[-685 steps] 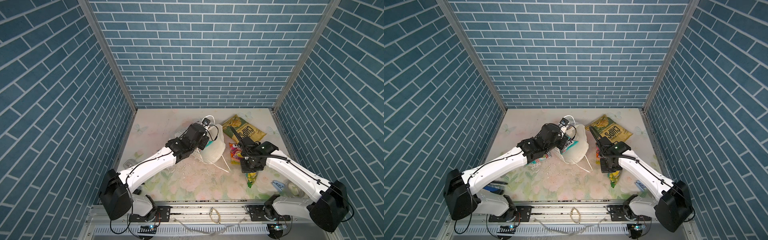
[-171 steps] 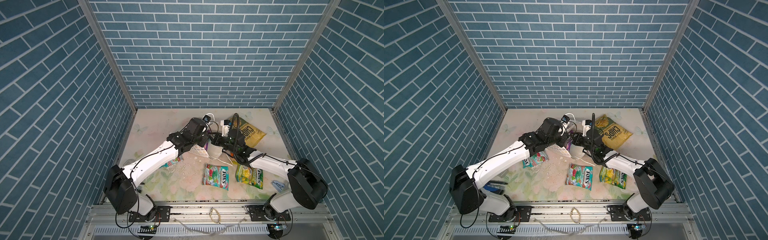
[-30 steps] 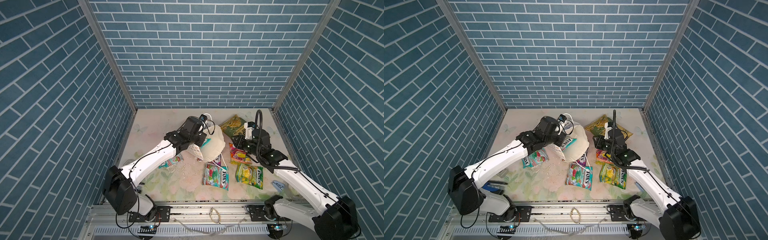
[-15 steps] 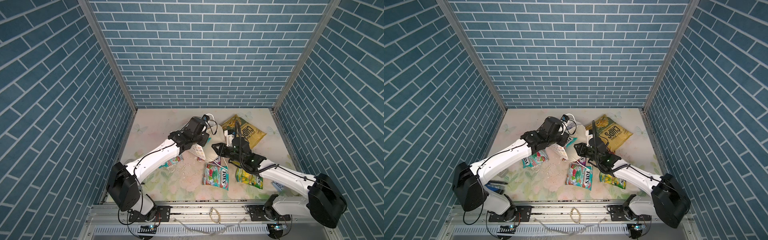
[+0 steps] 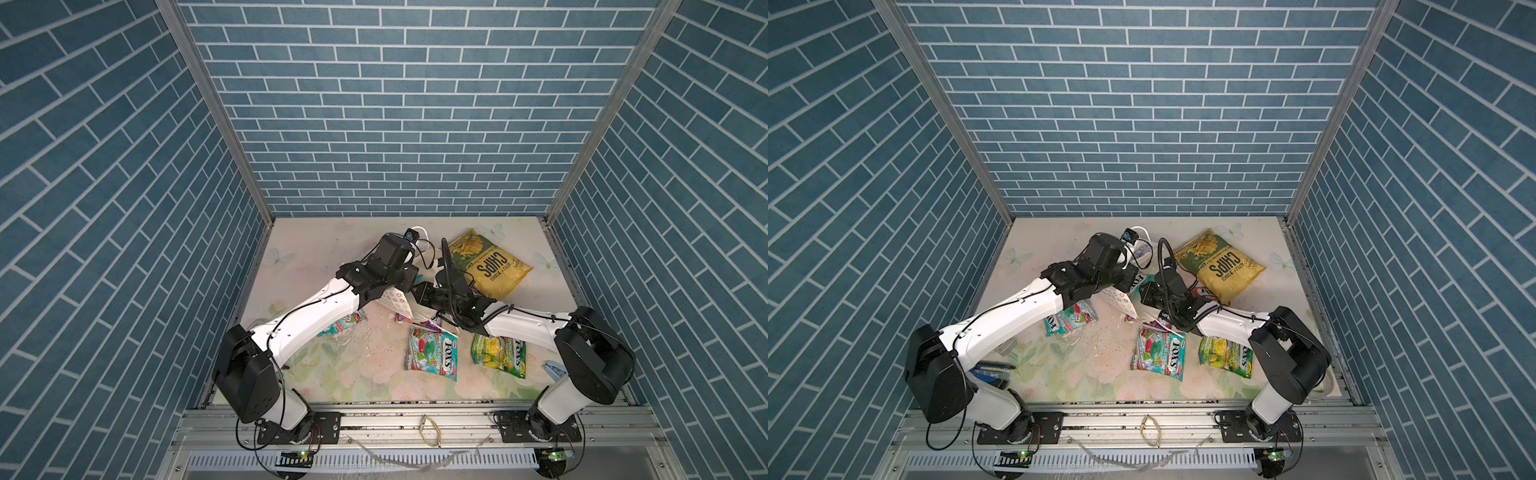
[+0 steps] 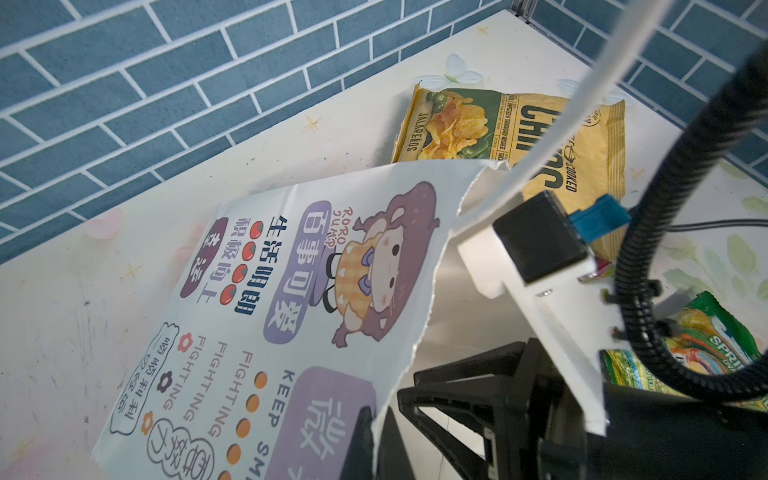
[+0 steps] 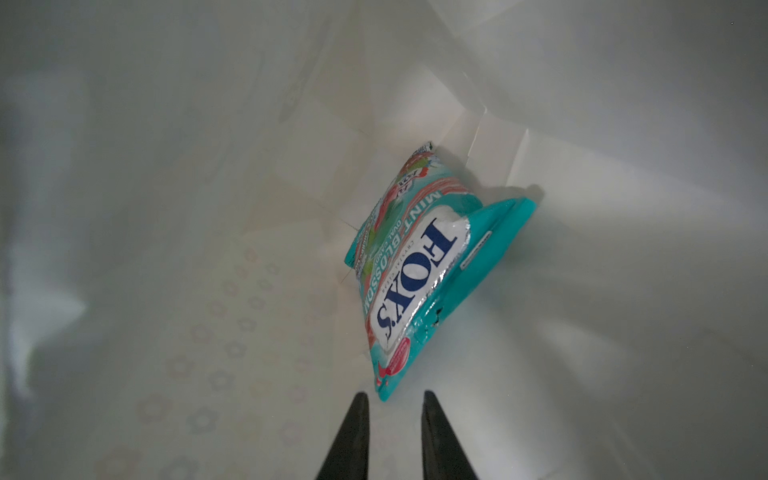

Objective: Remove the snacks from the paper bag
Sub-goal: 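Raise the right gripper and move it over the bag opening, then reach the right gripper into the bag and grasp the teal mint pack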

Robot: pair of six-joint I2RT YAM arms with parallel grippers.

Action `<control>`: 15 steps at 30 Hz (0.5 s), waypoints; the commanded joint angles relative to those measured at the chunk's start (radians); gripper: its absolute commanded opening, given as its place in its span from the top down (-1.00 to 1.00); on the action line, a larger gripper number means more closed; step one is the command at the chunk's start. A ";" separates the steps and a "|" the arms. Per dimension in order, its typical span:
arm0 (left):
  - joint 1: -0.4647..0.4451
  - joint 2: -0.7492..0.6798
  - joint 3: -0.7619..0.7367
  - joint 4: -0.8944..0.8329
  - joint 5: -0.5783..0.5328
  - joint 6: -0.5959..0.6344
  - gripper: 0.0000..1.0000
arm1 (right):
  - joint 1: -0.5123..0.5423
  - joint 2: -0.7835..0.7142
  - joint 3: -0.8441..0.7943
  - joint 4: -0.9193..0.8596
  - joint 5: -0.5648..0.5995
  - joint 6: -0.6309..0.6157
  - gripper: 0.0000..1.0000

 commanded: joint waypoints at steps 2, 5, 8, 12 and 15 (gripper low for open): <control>-0.005 0.002 0.030 -0.004 0.007 -0.006 1.00 | 0.005 0.036 0.055 -0.035 0.045 0.014 0.50; -0.005 0.006 0.032 -0.004 0.010 -0.007 1.00 | 0.006 0.055 0.069 -0.051 0.057 0.015 0.49; -0.005 0.006 0.031 -0.003 0.012 -0.007 1.00 | 0.005 0.069 0.075 -0.064 0.055 0.030 0.47; -0.005 0.006 0.034 -0.004 0.012 -0.006 1.00 | 0.005 0.086 0.085 -0.076 0.044 0.050 0.46; -0.005 0.006 0.037 -0.007 0.013 -0.007 1.00 | 0.005 0.100 0.097 -0.088 0.039 0.056 0.46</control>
